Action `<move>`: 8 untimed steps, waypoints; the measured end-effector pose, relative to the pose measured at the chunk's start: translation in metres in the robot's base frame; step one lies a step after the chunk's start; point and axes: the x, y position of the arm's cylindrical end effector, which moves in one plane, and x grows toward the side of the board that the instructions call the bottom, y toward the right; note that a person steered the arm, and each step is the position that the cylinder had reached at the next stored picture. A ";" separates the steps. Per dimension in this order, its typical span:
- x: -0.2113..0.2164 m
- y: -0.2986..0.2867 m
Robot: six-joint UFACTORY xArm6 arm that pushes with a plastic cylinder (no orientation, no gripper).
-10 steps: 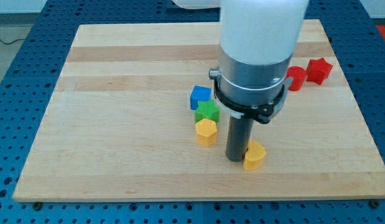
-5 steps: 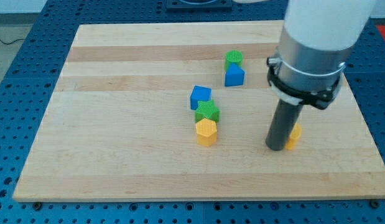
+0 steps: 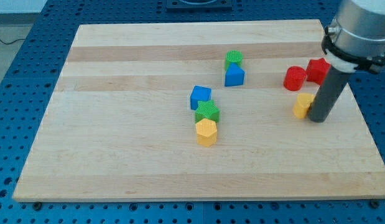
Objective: Push the yellow heart into the red star
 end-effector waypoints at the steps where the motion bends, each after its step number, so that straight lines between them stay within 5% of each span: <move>1: 0.021 -0.002; 3: 0.023 -0.075; 8: -0.016 0.029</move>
